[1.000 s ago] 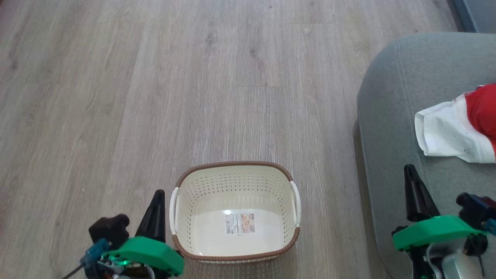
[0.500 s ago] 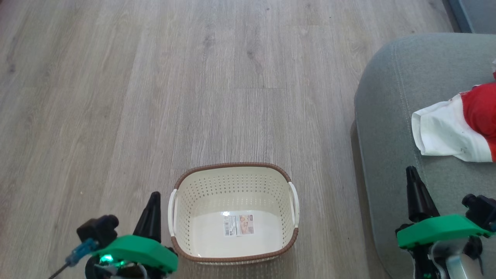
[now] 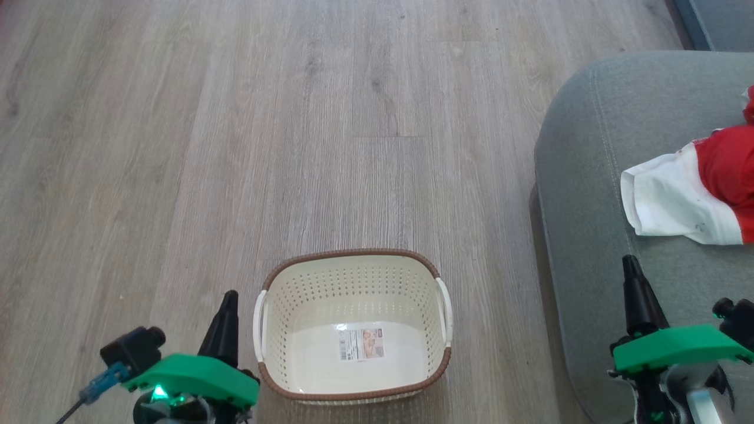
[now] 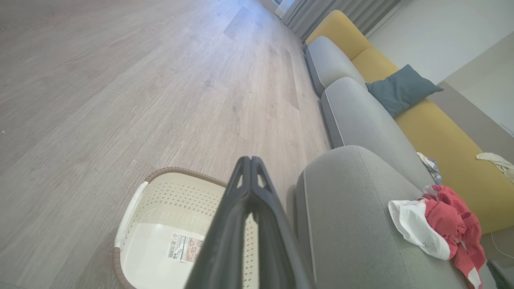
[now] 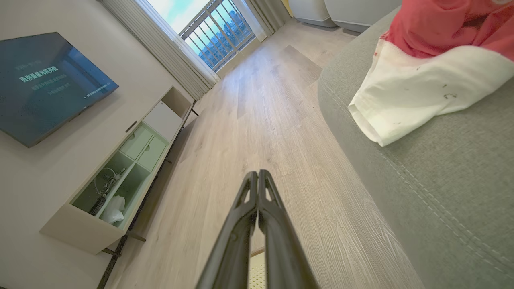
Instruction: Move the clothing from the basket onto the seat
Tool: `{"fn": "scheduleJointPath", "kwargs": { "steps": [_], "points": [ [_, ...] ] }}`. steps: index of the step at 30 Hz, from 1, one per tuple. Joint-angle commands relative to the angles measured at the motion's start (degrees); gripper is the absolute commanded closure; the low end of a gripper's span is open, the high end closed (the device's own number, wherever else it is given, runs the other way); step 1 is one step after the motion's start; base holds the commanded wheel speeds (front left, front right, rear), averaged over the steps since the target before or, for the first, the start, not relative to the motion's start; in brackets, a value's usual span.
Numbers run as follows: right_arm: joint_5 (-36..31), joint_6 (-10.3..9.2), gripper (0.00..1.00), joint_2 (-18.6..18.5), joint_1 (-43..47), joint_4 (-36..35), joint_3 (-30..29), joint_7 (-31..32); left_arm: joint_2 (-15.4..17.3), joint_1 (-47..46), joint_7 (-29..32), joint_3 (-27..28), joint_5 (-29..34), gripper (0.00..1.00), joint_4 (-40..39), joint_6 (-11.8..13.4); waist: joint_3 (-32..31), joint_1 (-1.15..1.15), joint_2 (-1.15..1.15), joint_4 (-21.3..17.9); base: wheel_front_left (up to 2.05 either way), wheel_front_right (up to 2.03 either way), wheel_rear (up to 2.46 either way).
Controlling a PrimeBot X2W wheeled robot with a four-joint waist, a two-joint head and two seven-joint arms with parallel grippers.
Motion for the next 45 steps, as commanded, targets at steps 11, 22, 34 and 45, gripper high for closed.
{"fn": "scheduleJointPath", "kwargs": {
  "steps": [11, 22, 34, 45],
  "points": [
    [7.07, 0.00, 1.00, 0.30, -3.25, -1.23, -0.39, 2.05, 0.81, -3.59, 1.83, 2.92, -7.47, 1.00, -1.11, -1.37, -0.28, 0.00, 0.00, -0.40, 0.00, 0.00, 0.00],
    [13.23, 0.00, 1.00, 0.54, -3.60, -0.98, -0.83, 3.87, 0.91, -4.05, 3.58, 4.39, -14.05, 1.00, -0.75, -2.40, -0.56, 0.00, 0.00, -0.79, 0.00, 0.00, 0.00],
    [19.94, -0.01, 1.00, 0.80, -3.99, -0.70, -1.33, 5.87, 0.98, -4.56, 5.54, 6.06, -21.18, 1.00, -0.34, -3.53, -0.86, 0.00, 0.00, -1.22, 0.00, 0.00, 0.00],
    [26.06, -0.01, 1.00, 1.05, -4.34, -0.45, -1.79, 7.70, 1.00, -5.04, 7.38, 7.63, -27.65, 1.00, 0.04, -4.56, -1.14, 0.00, 0.00, -1.61, 0.00, 0.00, 0.00]
  ]
}}
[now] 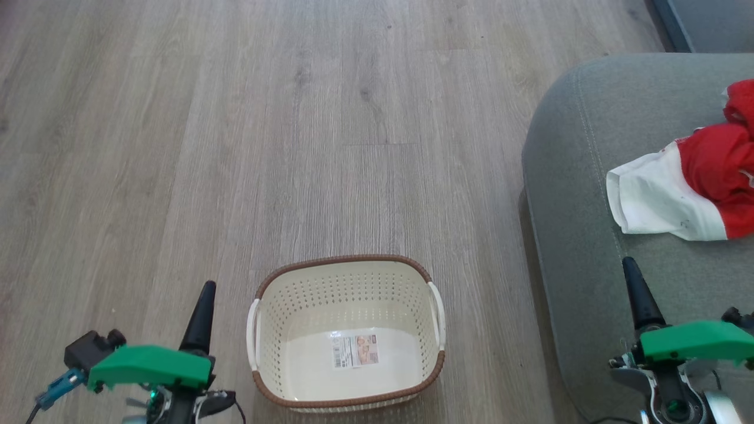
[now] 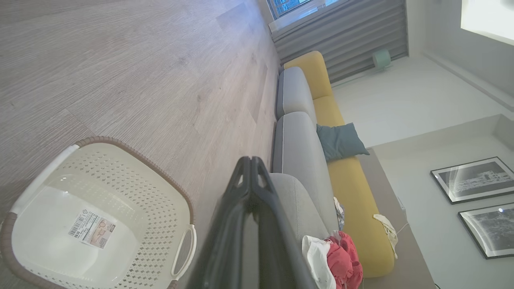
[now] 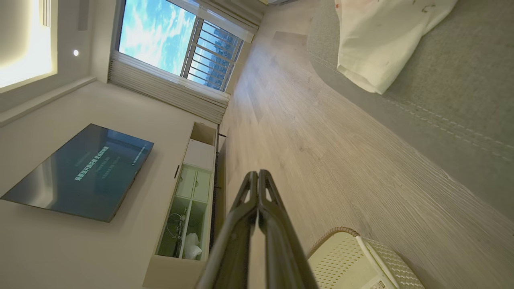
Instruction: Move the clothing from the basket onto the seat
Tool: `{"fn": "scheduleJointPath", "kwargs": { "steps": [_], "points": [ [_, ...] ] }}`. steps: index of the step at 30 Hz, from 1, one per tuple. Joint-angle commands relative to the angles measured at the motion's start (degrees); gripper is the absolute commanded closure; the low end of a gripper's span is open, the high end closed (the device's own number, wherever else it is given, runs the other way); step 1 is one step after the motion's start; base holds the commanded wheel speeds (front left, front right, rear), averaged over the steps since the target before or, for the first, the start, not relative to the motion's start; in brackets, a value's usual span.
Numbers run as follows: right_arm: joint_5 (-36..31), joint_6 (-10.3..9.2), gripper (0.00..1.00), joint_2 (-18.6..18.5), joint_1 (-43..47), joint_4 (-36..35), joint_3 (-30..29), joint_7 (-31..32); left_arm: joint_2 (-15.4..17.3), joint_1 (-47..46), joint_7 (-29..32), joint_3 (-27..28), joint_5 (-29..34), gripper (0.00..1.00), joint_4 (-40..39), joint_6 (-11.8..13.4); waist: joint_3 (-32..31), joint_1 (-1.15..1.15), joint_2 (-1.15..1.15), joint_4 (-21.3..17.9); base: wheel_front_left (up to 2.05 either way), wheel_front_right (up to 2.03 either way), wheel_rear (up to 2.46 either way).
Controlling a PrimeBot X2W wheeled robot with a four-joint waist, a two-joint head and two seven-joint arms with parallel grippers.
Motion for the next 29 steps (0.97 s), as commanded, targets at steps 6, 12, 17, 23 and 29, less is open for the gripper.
{"fn": "scheduleJointPath", "kwargs": {
  "steps": [6, 12, 17, 23, 29],
  "points": [
    [4.37, -0.01, 1.00, 0.14, -3.27, -1.59, 0.24, 1.29, 0.76, -3.29, 1.33, 2.96, -4.48, 1.00, -1.24, -1.08, -0.16, 0.00, 0.00, -0.22, 0.00, 0.00, 0.00],
    [7.72, -0.01, 1.00, 0.28, -3.46, -1.45, -0.02, 2.30, 0.76, -3.55, 2.36, 3.85, -8.00, 1.00, -1.03, -1.64, -0.31, 0.00, 0.00, -0.44, 0.00, 0.00, 0.00],
    [10.50, -0.01, 1.00, 0.39, -3.62, -1.33, -0.24, 3.14, 0.75, -3.77, 3.22, 4.60, -10.92, 1.00, -0.85, -2.11, -0.44, 0.00, 0.00, -0.62, 0.00, 0.00, 0.00],
    [13.29, -0.01, 1.00, 0.51, -3.78, -1.22, -0.45, 3.98, 0.73, -3.99, 4.08, 5.36, -13.84, 1.00, -0.68, -2.57, -0.56, 0.00, 0.00, -0.79, 0.00, 0.00, 0.00],
    [16.62, -0.01, 1.00, 0.65, -3.98, -1.08, -0.71, 4.98, 0.71, -4.25, 5.12, 6.26, -17.32, 1.00, -0.47, -3.13, -0.72, 0.00, 0.00, -1.01, 0.00, 0.00, 0.00]
  ]
}}
